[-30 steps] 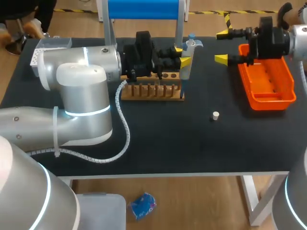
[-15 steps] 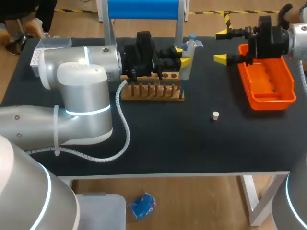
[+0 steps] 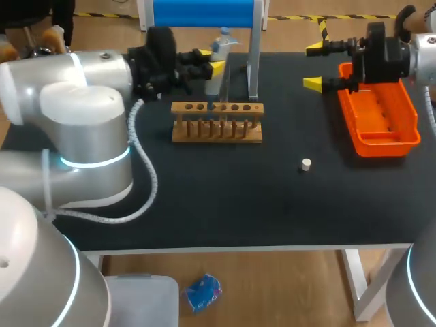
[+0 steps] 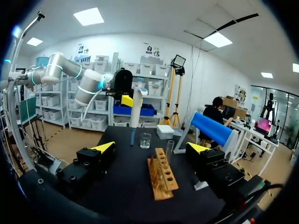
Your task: Invert the test tube, pick up the pipette, mount the tip to pipette, aspirate from beaker and dispense into the tube, eject the tip, return the pipette, and cap with the stopper.
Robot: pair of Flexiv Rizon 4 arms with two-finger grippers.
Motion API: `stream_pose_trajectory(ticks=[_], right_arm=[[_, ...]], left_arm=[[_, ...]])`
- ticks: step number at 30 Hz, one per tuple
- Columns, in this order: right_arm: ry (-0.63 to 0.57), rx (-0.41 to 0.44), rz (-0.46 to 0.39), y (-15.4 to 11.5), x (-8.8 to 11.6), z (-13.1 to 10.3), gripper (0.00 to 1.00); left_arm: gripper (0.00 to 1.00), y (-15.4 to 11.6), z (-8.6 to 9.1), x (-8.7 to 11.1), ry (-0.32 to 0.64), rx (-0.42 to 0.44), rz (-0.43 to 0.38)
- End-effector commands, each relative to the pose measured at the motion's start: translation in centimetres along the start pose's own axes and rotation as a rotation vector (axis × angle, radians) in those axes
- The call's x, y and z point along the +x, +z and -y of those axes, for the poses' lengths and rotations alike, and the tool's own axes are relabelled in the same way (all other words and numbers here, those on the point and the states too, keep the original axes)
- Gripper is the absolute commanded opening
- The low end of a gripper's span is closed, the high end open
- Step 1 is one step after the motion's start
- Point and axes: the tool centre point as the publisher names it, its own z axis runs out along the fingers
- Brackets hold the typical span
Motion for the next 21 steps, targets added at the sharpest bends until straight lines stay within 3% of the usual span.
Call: stream_pose_trajectory(ticks=[1,9,14,21], right_arm=[[0.019,0.03,0.032,1.9,-2.5,-0.7,1.0],[0.005,0.063,0.094,8.1,-8.6,-4.0,1.0],[-0.008,0.072,0.09,12.0,-10.6,-5.2,1.0],[0.006,0.101,0.093,15.1,-12.2,-4.6,1.0]], left_arm=[[0.0,-2.9,-0.3,-0.6,-0.003,0.014,-0.005],[0.0,-2.9,-0.3,-0.6,-0.001,0.026,-0.006],[0.0,-2.9,-0.3,-0.6,-0.001,0.026,-0.006],[0.0,-2.9,-0.3,-0.6,-0.001,0.026,-0.006]])
